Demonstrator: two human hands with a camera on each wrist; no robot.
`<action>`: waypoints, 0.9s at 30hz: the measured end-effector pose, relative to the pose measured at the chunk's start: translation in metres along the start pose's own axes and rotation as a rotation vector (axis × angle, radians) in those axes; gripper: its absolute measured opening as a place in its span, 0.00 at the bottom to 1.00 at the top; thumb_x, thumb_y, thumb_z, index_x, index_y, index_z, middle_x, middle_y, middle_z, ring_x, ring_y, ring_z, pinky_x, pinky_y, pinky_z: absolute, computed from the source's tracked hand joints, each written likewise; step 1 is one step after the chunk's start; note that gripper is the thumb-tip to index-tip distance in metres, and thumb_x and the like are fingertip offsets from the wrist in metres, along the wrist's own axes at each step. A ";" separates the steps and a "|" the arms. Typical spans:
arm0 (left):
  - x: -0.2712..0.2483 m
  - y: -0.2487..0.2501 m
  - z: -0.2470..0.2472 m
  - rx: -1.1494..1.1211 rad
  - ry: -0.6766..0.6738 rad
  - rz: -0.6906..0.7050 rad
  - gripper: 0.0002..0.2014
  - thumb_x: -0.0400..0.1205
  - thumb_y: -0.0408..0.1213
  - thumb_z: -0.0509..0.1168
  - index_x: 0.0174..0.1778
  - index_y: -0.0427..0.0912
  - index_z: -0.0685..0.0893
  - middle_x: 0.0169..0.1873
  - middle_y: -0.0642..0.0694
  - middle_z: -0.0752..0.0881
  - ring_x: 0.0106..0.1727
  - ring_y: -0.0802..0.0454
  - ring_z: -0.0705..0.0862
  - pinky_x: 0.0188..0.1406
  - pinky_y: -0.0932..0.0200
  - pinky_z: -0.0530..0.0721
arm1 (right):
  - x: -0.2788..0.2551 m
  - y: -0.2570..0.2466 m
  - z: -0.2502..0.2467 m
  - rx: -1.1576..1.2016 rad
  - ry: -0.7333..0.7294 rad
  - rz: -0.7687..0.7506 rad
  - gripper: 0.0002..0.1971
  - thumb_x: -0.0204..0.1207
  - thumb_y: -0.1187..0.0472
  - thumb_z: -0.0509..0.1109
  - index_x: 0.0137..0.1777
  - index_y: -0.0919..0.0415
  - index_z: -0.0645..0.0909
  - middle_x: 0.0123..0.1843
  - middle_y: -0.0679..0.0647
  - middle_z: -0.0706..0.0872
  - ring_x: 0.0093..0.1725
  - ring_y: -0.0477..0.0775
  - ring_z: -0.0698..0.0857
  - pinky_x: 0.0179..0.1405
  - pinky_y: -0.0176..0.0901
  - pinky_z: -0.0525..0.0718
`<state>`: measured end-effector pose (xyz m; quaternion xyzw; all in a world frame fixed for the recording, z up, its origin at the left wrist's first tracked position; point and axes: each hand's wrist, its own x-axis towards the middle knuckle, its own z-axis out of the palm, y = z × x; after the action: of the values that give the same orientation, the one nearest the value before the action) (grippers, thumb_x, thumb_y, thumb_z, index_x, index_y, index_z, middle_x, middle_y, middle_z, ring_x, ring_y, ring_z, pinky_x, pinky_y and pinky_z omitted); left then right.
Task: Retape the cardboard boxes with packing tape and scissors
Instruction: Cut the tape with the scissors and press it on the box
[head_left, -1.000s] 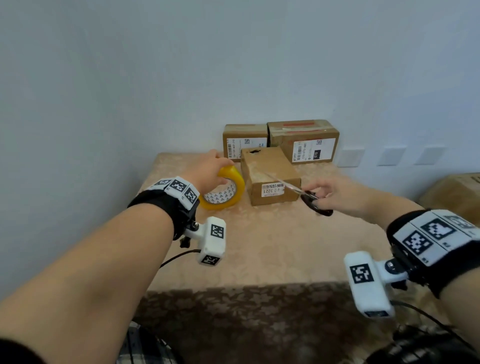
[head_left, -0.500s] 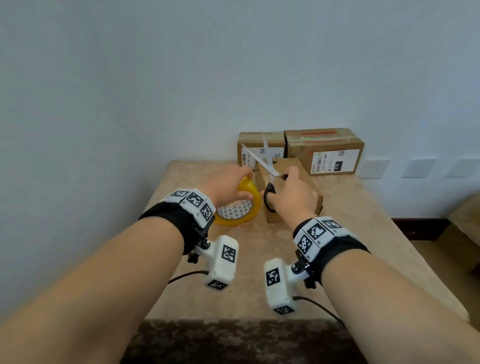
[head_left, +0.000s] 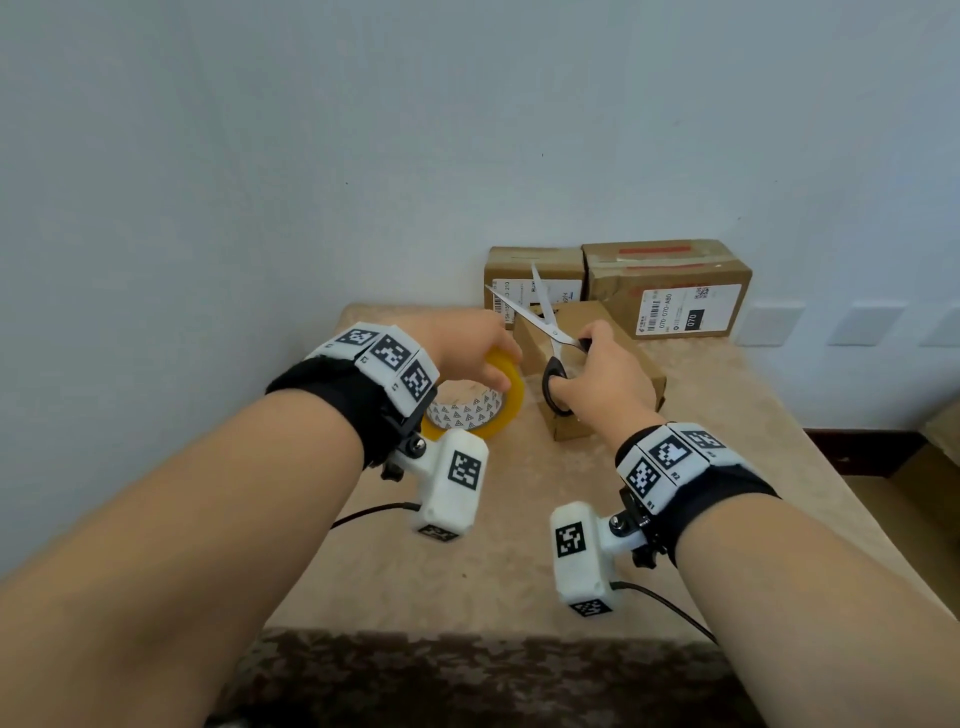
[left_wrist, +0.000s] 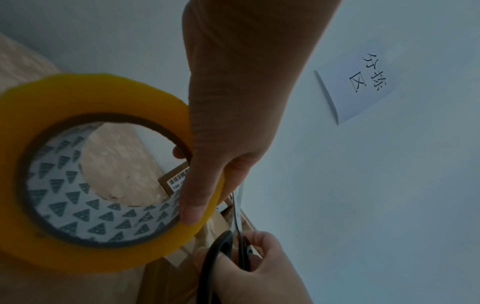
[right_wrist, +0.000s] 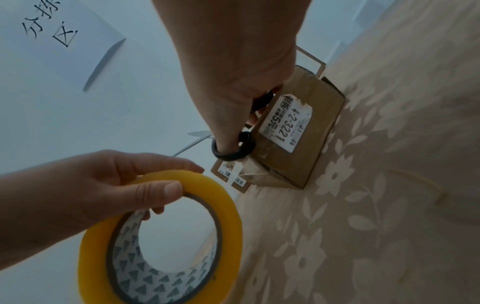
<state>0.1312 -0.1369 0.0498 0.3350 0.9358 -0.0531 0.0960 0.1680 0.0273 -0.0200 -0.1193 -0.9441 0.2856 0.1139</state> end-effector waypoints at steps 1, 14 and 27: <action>0.000 0.000 -0.001 0.021 -0.016 0.002 0.24 0.82 0.51 0.64 0.74 0.52 0.74 0.68 0.48 0.74 0.66 0.48 0.75 0.60 0.57 0.72 | 0.000 0.001 -0.001 0.004 -0.004 0.000 0.22 0.74 0.51 0.72 0.63 0.54 0.68 0.48 0.51 0.80 0.50 0.60 0.83 0.54 0.55 0.82; 0.013 0.018 0.013 -0.129 0.016 -0.162 0.13 0.84 0.51 0.59 0.49 0.44 0.75 0.43 0.49 0.79 0.43 0.52 0.76 0.39 0.60 0.71 | 0.002 0.009 -0.003 0.061 -0.046 -0.077 0.20 0.75 0.53 0.72 0.61 0.55 0.68 0.43 0.51 0.82 0.46 0.60 0.83 0.56 0.57 0.81; 0.017 0.027 0.008 -0.197 -0.041 -0.294 0.09 0.83 0.37 0.62 0.54 0.38 0.84 0.50 0.45 0.85 0.49 0.47 0.81 0.48 0.57 0.78 | -0.010 0.008 -0.043 0.470 -0.174 -0.026 0.26 0.74 0.40 0.72 0.61 0.58 0.73 0.46 0.51 0.83 0.42 0.51 0.84 0.45 0.45 0.83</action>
<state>0.1367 -0.1075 0.0374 0.1825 0.9732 0.0184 0.1385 0.1912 0.0532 0.0090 -0.0526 -0.8595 0.5049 0.0604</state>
